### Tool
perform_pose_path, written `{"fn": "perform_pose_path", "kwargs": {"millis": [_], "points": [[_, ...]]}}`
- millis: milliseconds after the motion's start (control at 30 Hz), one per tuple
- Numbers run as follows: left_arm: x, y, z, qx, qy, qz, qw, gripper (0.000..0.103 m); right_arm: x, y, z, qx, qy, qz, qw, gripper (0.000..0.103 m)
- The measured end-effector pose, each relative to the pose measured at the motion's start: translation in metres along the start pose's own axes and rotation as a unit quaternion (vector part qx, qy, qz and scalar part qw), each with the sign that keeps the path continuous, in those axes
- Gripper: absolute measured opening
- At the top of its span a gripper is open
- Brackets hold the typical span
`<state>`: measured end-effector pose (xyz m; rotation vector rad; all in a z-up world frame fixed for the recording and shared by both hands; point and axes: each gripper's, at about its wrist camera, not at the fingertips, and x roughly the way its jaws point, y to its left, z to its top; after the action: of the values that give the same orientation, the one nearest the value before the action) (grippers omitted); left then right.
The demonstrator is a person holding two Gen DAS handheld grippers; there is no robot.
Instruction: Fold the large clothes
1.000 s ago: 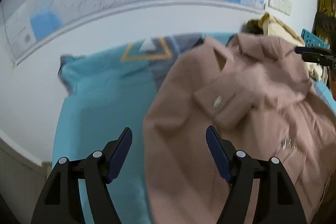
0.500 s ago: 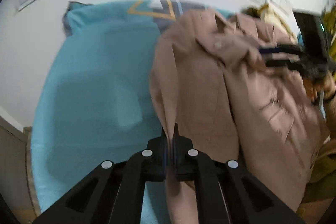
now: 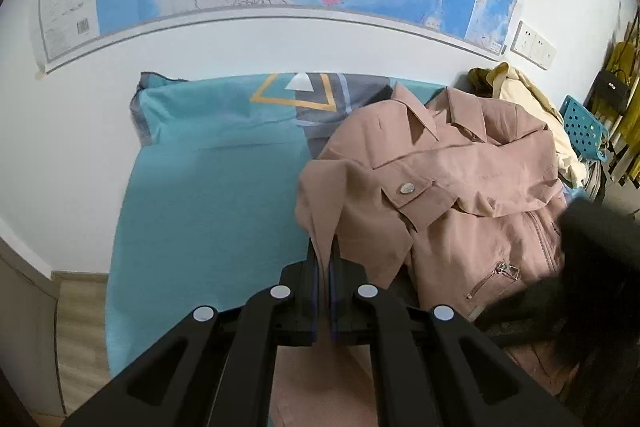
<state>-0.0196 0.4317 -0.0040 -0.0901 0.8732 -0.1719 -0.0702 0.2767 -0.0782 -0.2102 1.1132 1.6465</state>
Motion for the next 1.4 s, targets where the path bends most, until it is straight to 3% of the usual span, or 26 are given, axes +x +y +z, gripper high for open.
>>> {"fn": "perform_pose_path", "kwargs": {"millis": [33, 67, 100, 200, 267, 333, 367, 433, 467, 533, 633, 700, 767, 800, 867, 933, 1000, 1067, 1167, 1267, 1333, 1400], "points": [[0.002, 0.000, 0.001, -0.003, 0.004, 0.001, 1.0000, 0.003, 0.007, -0.001, 0.000, 0.004, 0.005, 0.002, 1.000, 0.050], [0.003, 0.000, 0.001, -0.007, 0.007, -0.001, 1.0000, 0.003, 0.015, -0.003, 0.001, 0.015, 0.011, 0.015, 1.000, 0.018], [0.003, 0.000, 0.002, -0.009, 0.009, -0.004, 0.9999, 0.003, 0.018, -0.005, 0.000, 0.030, 0.017, 0.033, 0.999, 0.004], [-0.004, -0.003, 0.006, -0.012, 0.003, -0.016, 0.9998, 0.003, -0.013, 0.000, 0.008, 0.020, -0.011, 0.048, 0.999, 0.002], [-0.016, -0.006, 0.017, -0.022, -0.009, -0.054, 0.9983, 0.009, -0.059, 0.009, 0.017, 0.000, -0.050, 0.052, 0.997, 0.002], [-0.033, -0.016, 0.030, -0.010, -0.038, -0.094, 0.9948, 0.023, -0.105, 0.016, 0.021, -0.014, -0.087, 0.045, 0.995, 0.002], [-0.042, -0.023, 0.035, -0.001, -0.059, -0.104, 0.9928, 0.028, -0.136, 0.019, 0.023, -0.021, -0.112, 0.025, 0.993, 0.002], [-0.060, -0.039, 0.043, 0.027, -0.103, -0.110, 0.9882, 0.051, -0.185, 0.019, 0.022, -0.030, -0.138, -0.024, 0.990, 0.002], [-0.065, -0.044, 0.045, 0.035, -0.119, -0.114, 0.9858, 0.055, -0.211, 0.013, 0.019, -0.022, -0.149, -0.048, 0.987, 0.002], [-0.068, -0.054, 0.047, 0.053, -0.142, -0.132, 0.9797, 0.058, -0.245, 0.001, 0.009, -0.007, -0.150, -0.105, 0.983, 0.002], [-0.045, -0.063, 0.050, 0.058, -0.117, -0.114, 0.9849, 0.058, -0.273, -0.028, -0.011, 0.028, -0.121, -0.169, 0.978, 0.002], [-0.018, -0.064, 0.049, 0.054, -0.081, -0.093, 0.9909, 0.058, -0.284, -0.044, -0.032, 0.075, -0.100, -0.220, 0.967, 0.004], [0.016, -0.064, 0.044, 0.048, -0.033, -0.073, 0.9957, 0.057, -0.287, -0.072, -0.053, 0.118, -0.073, -0.233, 0.963, 0.009], [0.030, -0.064, 0.041, 0.047, -0.012, -0.068, 0.9965, 0.057, -0.284, -0.087, -0.064, 0.138, -0.061, -0.247, 0.957, 0.016], [0.062, -0.064, 0.036, 0.041, 0.029, -0.048, 0.9976, 0.057, -0.280, -0.105, -0.076, 0.164, -0.058, -0.271, 0.947, 0.057], [0.085, -0.063, 0.032, 0.031, 0.059, -0.047, 0.9966, 0.057, -0.283, -0.111, -0.089, 0.177, -0.081, -0.288, 0.938, 0.068], [0.096, -0.065, 0.030, 0.027, 0.069, -0.050, 0.9960, 0.057, -0.291, -0.111, -0.098, 0.179, -0.101, -0.280, 0.938, 0.070], [0.096, -0.066, 0.030, 0.028, 0.064, -0.049, 0.9963, 0.057, -0.305, -0.099, -0.111, 0.177, -0.135, -0.277, 0.935, 0.085], [0.094, -0.068, 0.033, 0.026, 0.052, -0.040, 0.9975, 0.057, -0.308, -0.080, -0.130, 0.165, -0.151, -0.283, 0.933, 0.086], [0.089, -0.074, 0.035, 0.029, 0.041, -0.020, 0.9985, 0.056, -0.296, -0.072, -0.147, 0.144, -0.160, -0.268, 0.939, 0.091], [0.087, -0.080, 0.036, 0.035, 0.034, -0.021, 0.9986, 0.056, -0.273, -0.067, -0.149, 0.118, -0.140, -0.295, 0.938, 0.091], [0.088, -0.086, 0.038, 0.038, 0.034, -0.024, 0.9984, 0.056, -0.256, -0.072, -0.148, 0.110, -0.122, -0.310, 0.937, 0.081]]}}
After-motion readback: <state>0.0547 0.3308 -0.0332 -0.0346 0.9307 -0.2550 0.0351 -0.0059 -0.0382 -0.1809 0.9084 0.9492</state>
